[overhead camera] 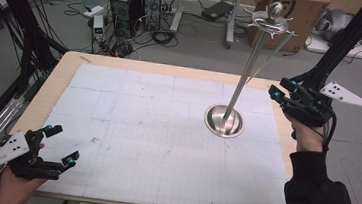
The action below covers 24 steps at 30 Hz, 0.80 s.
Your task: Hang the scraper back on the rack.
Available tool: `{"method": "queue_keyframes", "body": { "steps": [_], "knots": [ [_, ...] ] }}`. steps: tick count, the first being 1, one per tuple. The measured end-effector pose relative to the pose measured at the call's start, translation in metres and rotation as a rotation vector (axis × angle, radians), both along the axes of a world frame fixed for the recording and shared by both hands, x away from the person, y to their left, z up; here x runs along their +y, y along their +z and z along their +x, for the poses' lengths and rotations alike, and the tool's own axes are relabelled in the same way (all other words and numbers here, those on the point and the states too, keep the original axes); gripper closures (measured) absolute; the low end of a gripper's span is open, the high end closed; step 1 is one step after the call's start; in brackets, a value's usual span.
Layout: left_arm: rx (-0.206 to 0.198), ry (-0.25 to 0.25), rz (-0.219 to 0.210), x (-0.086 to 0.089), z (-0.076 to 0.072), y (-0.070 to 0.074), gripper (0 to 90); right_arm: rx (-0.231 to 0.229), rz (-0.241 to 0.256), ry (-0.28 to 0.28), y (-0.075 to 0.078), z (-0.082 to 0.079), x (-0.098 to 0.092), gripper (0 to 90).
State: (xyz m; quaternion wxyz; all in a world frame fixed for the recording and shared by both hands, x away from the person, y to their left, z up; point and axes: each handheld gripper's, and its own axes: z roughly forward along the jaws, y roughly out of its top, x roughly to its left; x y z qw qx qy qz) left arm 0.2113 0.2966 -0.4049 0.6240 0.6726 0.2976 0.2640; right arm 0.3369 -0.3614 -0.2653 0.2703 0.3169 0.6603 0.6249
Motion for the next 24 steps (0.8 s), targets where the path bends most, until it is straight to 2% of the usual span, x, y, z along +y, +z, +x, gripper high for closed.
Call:
{"method": "queue_keyframes", "body": {
  "steps": [3,6,9,13,16,24],
  "knots": [
    [-0.001,-0.006,-0.004,-0.002,0.002,0.000,1.8,-0.023,0.003,0.017,-0.002,-0.011,0.005,29.4],
    [-0.001,-0.015,-0.008,-0.004,0.003,0.001,1.8,-0.011,0.022,0.033,-0.004,-0.022,0.011,13.4],
    [-0.002,-0.022,-0.010,-0.005,0.004,0.001,1.8,-0.008,0.010,0.026,-0.009,-0.036,0.019,0.9],
    [-0.003,-0.029,-0.020,-0.006,0.005,0.001,1.8,-0.047,0.013,0.020,-0.020,-0.055,0.026,0.2],
    [-0.004,-0.033,-0.029,-0.006,0.005,0.002,1.8,-0.056,0.018,0.026,-0.029,-0.067,0.030,0.1],
    [-0.003,-0.044,-0.047,-0.008,0.008,0.001,1.8,-0.087,-0.008,0.019,-0.051,-0.089,0.041,0.1]
  ]
}}
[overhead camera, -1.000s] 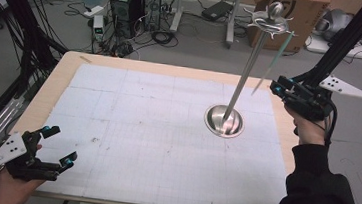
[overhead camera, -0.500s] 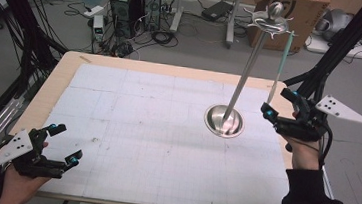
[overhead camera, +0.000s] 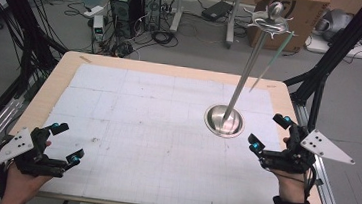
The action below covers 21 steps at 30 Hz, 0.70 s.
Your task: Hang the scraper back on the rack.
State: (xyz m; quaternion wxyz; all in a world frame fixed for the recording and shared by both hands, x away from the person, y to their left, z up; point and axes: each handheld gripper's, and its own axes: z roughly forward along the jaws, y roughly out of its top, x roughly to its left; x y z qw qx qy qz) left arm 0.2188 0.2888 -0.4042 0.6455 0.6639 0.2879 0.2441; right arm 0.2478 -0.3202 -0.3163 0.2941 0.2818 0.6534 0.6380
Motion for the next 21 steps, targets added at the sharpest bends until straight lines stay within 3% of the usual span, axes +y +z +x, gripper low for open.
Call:
{"method": "queue_keyframes", "body": {
  "steps": [6,12,21],
  "knots": [
    [-0.011,-0.014,-0.011,-0.003,0.001,0.000,1.8,-0.003,-0.009,-0.003,-0.020,-0.009,0.012,0.1],
    [-0.020,-0.018,-0.020,-0.004,0.003,0.000,1.8,0.031,-0.042,0.012,-0.042,-0.009,0.028,0.1],
    [-0.037,-0.028,-0.032,-0.006,0.004,0.001,1.8,0.064,-0.026,0.031,-0.060,-0.008,0.036,0.2]
  ]
}}
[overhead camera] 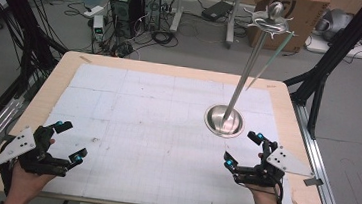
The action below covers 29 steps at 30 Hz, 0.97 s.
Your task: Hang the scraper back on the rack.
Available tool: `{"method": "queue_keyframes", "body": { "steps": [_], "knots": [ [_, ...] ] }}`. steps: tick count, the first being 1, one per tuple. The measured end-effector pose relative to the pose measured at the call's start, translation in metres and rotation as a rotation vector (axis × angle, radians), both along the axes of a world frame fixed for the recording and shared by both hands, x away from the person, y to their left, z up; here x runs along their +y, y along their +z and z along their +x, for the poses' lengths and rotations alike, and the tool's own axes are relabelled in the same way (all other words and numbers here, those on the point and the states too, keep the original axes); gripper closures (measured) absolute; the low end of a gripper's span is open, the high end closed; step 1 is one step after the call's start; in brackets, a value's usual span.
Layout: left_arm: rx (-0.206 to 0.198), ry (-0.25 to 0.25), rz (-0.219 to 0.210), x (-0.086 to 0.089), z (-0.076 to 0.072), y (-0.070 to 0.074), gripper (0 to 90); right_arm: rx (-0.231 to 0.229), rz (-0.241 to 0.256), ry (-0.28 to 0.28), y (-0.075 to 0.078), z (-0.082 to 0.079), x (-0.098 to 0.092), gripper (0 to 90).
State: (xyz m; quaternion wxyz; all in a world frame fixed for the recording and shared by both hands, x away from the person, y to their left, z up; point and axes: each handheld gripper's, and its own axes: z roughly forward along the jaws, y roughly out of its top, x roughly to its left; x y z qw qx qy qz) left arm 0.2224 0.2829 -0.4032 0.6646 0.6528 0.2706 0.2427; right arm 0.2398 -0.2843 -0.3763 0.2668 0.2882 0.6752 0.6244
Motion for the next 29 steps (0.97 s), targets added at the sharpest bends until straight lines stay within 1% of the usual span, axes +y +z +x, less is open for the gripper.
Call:
{"method": "queue_keyframes", "body": {
  "steps": [4,7,9,12,15,17,19,21,23,24,25,29],
  "knots": [
    [-0.002,-0.003,-0.002,-0.001,0.000,0.000,1.8,0.022,0.000,-0.001,-0.009,0.001,0.000,0.1],
    [-0.008,-0.005,0.006,-0.002,0.000,0.001,1.8,0.042,0.018,-0.007,-0.015,0.001,-0.003,0.2],
    [-0.012,-0.007,0.010,-0.003,-0.001,0.002,1.8,0.041,0.025,-0.019,-0.021,0.002,-0.006,0.2],
    [-0.016,-0.003,0.012,-0.002,-0.001,0.002,1.8,0.064,0.044,-0.026,-0.031,0.002,-0.011,0.2],
    [-0.014,0.003,0.007,-0.002,0.001,0.001,1.8,0.085,0.048,-0.038,-0.039,0.003,-0.018,0.2],
    [-0.011,0.006,0.014,-0.002,0.002,0.000,1.7,0.091,0.050,-0.045,-0.043,0.002,-0.022,0.2],
    [-0.013,0.008,0.015,-0.003,0.003,-0.001,1.7,0.093,0.056,-0.051,-0.045,0.001,-0.027,0.2],
    [-0.011,0.006,0.017,-0.005,0.004,-0.002,1.8,0.094,0.051,-0.056,-0.046,-0.001,-0.031,0.2],
    [-0.014,0.002,0.019,-0.007,0.005,-0.002,1.7,0.109,0.051,-0.051,-0.046,-0.003,-0.034,0.2],
    [-0.018,0.003,0.018,-0.008,0.005,-0.002,1.8,0.104,0.053,-0.047,-0.046,-0.004,-0.035,0.2],
    [-0.022,0.001,0.025,-0.008,0.006,-0.002,1.8,0.107,0.053,-0.045,-0.045,-0.005,-0.035,0.2],
    [-0.015,0.001,0.015,-0.007,0.008,-0.003,1.8,0.101,0.061,-0.032,-0.044,-0.008,-0.034,0.2]
  ]
}}
